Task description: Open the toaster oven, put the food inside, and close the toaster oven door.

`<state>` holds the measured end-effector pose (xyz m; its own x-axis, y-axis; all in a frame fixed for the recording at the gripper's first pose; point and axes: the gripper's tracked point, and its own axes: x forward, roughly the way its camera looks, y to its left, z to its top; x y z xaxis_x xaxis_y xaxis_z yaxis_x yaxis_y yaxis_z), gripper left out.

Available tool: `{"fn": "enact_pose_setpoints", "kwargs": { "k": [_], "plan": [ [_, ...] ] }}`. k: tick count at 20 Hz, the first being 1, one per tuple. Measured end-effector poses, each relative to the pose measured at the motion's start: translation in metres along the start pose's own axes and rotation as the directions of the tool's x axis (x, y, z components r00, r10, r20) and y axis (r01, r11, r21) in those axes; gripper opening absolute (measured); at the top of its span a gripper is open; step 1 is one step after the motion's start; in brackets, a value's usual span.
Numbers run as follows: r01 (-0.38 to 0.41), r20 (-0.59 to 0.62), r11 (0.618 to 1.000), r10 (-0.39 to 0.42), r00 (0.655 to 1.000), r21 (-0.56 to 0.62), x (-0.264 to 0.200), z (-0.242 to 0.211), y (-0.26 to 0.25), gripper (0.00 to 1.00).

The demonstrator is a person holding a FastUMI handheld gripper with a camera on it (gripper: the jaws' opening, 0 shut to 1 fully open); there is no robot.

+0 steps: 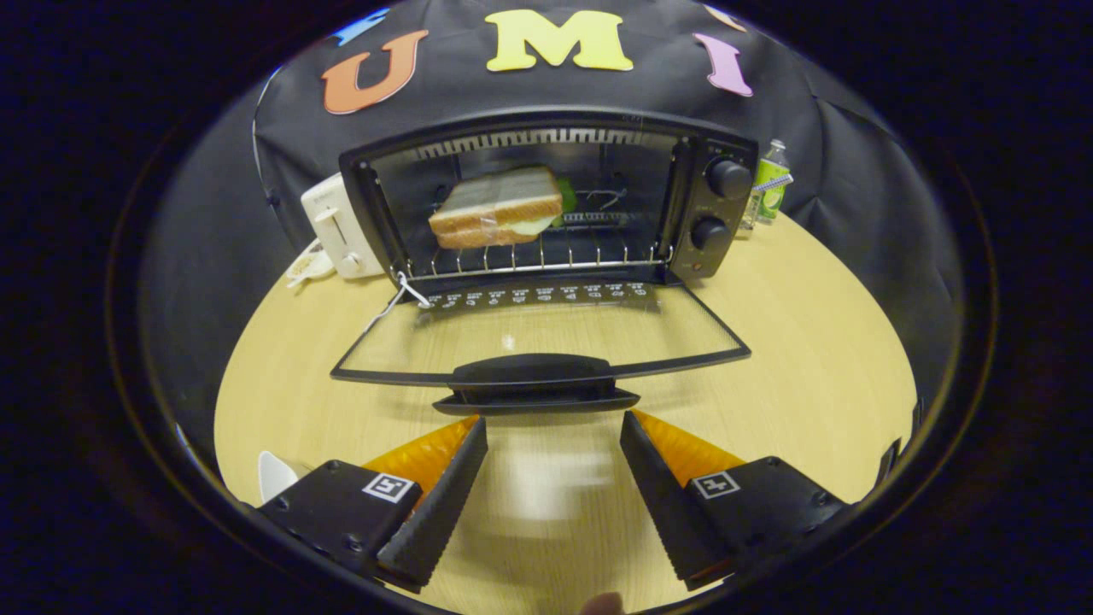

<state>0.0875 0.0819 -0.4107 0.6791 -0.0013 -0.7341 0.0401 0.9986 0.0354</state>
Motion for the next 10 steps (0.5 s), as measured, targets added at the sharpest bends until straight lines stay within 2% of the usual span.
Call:
{"fn": "enact_pose_setpoints", "kwargs": {
  "k": [4,10],
  "plan": [
    [-0.008,0.106,1.0,0.009,0.994,-0.008,-0.016,0.066,0.002,1.0],
    [-0.015,0.259,1.0,0.019,0.966,-0.019,-0.048,0.154,0.001,1.0]
  ]
}}
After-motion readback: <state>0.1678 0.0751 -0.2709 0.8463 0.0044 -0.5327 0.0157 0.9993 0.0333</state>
